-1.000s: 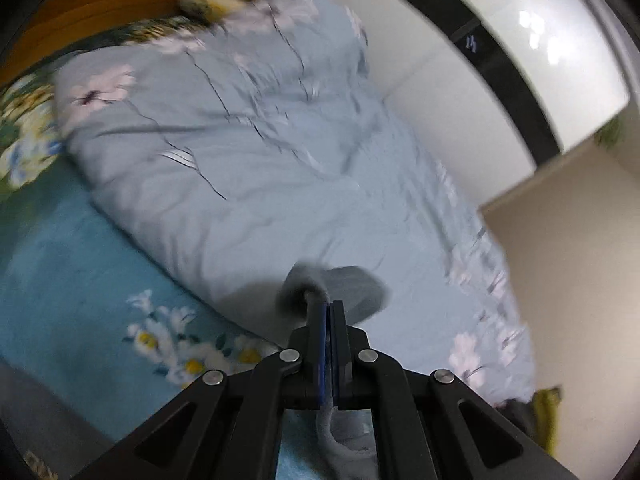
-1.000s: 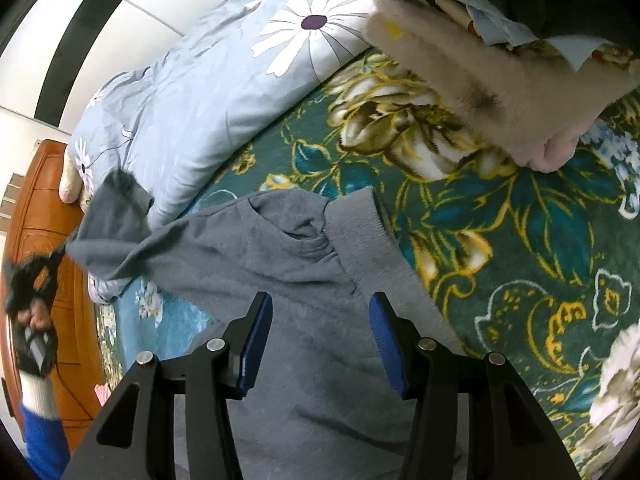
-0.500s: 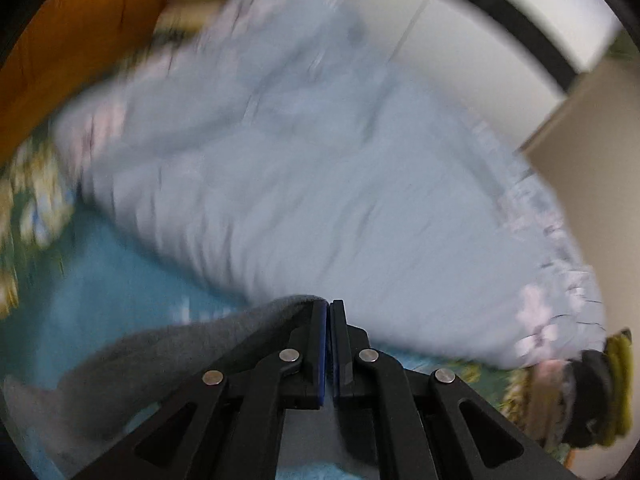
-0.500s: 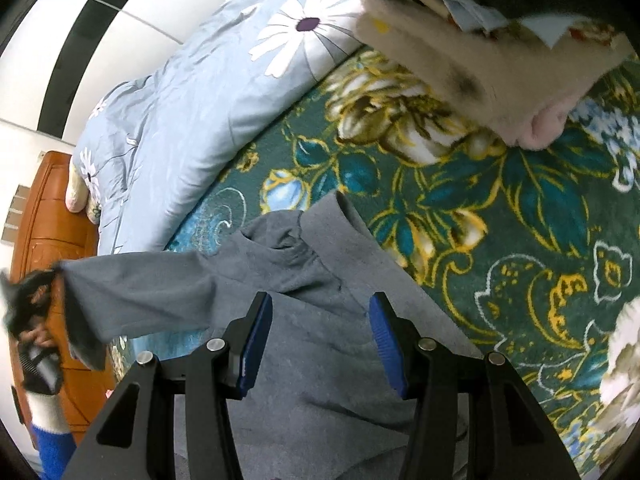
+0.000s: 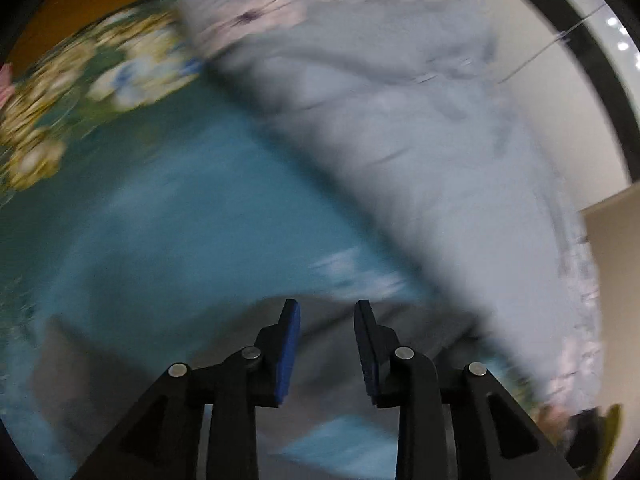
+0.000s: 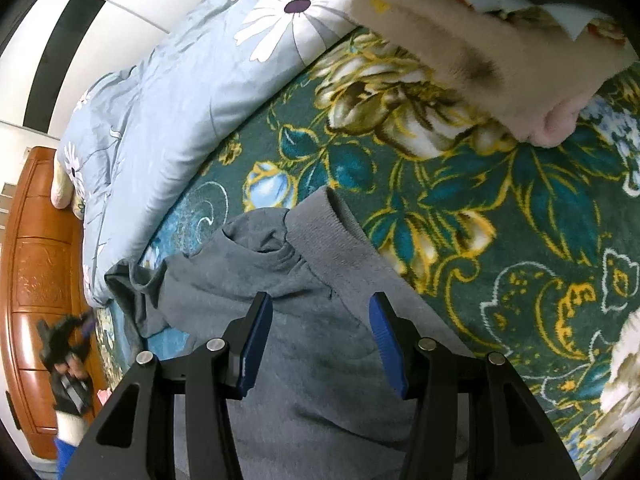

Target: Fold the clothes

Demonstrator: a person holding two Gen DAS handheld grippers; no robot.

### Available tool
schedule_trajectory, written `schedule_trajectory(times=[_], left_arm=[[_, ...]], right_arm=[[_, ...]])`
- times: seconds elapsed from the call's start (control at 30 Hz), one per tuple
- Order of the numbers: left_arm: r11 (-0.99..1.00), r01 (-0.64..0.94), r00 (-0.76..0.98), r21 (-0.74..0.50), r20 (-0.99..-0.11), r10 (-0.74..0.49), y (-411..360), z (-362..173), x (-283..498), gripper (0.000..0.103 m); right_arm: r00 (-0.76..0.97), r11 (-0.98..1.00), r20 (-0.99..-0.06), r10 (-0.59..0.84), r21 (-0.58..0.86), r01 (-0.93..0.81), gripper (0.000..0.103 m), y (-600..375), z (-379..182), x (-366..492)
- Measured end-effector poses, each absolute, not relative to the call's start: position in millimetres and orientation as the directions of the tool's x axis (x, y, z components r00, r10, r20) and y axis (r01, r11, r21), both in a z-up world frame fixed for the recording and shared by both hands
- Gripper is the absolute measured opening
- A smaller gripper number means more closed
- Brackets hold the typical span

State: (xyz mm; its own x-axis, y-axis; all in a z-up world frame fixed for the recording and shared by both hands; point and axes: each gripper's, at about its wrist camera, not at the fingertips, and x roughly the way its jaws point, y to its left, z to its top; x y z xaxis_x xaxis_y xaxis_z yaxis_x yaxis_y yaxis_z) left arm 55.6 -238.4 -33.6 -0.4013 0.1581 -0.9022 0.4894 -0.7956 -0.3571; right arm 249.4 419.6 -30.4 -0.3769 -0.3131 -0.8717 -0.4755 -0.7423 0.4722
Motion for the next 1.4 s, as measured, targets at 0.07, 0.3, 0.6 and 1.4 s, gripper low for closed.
schedule_trajectory(times=[0.07, 0.3, 0.6, 1.4], left_arm=[[-0.809, 0.489, -0.354, -0.325, -0.922, 0.157, -246, -51, 76, 0.032], [-0.959, 0.190, -0.347, -0.210, -0.928, 0.135, -192, -49, 109, 0.058], [-0.990, -0.143, -0.264, -0.012, -0.963, 0.049, -151, -75, 95, 0.062], [-0.905, 0.287, -0.498, -0.314, -0.856, 0.139, -278, -19, 38, 0.007]], right_arm=[[-0.368, -0.743, -0.878, -0.304, 0.461, -0.485, 0.052, 419, -34, 246], [-0.350, -0.729, -0.894, -0.278, 0.434, -0.529, 0.052, 425, -41, 232], [-0.334, -0.772, -0.910, -0.247, 0.393, -0.500, 0.057, 423, -47, 210], [-0.380, -0.703, -0.801, -0.463, 0.593, -0.393, 0.057, 419, -46, 182]])
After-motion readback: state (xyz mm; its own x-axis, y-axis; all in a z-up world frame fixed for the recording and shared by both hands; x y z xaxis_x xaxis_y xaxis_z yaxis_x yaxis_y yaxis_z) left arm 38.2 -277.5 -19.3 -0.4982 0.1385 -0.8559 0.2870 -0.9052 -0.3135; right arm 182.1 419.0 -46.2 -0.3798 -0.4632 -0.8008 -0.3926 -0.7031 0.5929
